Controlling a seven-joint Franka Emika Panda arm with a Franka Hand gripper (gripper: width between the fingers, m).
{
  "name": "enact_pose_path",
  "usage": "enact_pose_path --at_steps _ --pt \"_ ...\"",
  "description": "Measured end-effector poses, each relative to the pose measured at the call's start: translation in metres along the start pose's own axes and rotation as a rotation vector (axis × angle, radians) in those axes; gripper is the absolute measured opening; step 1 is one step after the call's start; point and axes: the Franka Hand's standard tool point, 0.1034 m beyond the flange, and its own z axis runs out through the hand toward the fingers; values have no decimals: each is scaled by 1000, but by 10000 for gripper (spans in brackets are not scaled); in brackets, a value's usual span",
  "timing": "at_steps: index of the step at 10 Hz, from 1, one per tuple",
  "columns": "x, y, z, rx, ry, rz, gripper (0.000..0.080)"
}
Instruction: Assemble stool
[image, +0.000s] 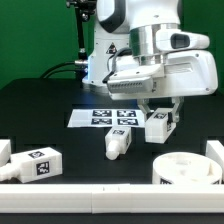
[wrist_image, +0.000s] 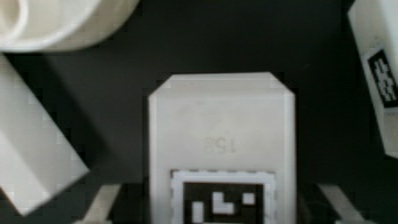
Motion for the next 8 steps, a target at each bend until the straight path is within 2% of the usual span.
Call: enact_pose_path --at_steps 1,4,6,7,8 --pt "-4 -5 1 26 4 -30 337" --pt "0 -6 3 29 7 -218 337" --pt "26 5 17 -58 33 -311 337" --pt "31 3 24 -83 44 -331 337" --pt "32 6 26 -140 39 -338 337"
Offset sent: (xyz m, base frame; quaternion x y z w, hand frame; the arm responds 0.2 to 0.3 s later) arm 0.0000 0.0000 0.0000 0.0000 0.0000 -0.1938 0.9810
